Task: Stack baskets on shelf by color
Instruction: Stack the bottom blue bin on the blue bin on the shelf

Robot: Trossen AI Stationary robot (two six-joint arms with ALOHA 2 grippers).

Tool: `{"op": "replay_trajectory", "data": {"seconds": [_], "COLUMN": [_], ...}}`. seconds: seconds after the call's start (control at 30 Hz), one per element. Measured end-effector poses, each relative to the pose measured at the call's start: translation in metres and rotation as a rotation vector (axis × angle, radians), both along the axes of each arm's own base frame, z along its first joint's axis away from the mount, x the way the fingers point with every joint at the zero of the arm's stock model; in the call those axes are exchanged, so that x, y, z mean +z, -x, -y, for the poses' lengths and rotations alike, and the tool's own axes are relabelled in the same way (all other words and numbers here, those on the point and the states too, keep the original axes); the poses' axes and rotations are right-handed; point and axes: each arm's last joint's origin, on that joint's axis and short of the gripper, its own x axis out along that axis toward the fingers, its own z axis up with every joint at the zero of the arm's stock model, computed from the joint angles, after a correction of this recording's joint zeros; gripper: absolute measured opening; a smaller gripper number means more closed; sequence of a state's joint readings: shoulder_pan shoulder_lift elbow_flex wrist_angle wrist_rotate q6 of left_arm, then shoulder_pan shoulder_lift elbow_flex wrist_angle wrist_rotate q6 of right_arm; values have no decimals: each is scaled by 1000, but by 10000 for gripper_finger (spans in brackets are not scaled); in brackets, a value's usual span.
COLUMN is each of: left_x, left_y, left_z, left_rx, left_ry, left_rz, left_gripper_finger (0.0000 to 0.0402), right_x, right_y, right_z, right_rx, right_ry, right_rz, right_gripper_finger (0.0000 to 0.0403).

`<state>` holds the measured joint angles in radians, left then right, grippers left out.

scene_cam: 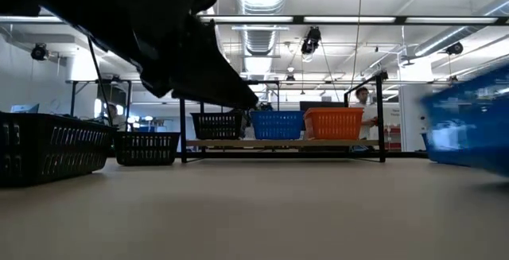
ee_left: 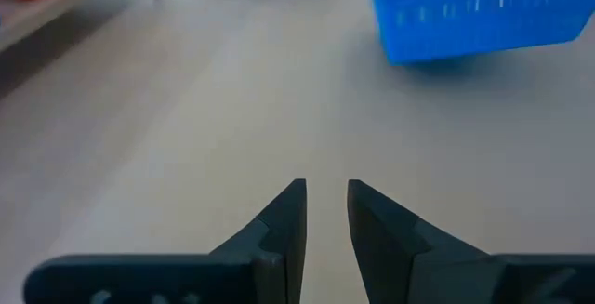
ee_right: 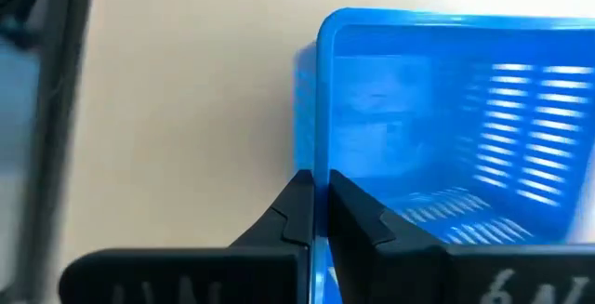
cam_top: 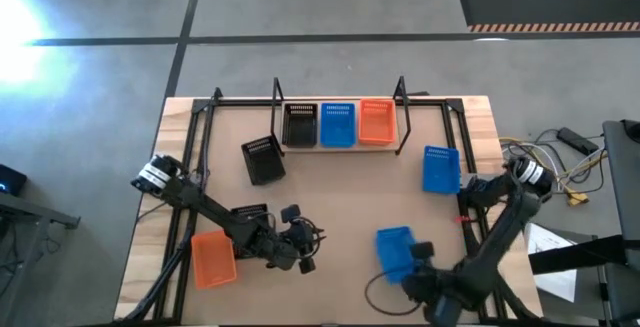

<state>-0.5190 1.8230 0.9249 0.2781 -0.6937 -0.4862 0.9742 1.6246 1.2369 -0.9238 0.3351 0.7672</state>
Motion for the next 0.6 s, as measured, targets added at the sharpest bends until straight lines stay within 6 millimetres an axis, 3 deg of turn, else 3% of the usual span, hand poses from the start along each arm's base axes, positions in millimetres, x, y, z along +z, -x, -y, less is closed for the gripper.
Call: {"op": "replay_trajectory", "data": {"seconds": [0.17,0.4,0.6], "left_x": [-6,-7,-7], "left_y": [-6,-6,-6], "left_z": [3,4,4], "left_rx": [-2,-3,-1], "left_ry": [13,10,12], "left_rz": [27,19,20], "left_gripper_finger": [65,65,65], "right_x": [30,74,86], "right_y": [-38,-90,-125], "right_z": [49,159,252], "right_rx": [24,-87,-85], "right_ry": [106,198,196], "right_rz": [133,263,368], "right_gripper_finger": [12,12,11]}}
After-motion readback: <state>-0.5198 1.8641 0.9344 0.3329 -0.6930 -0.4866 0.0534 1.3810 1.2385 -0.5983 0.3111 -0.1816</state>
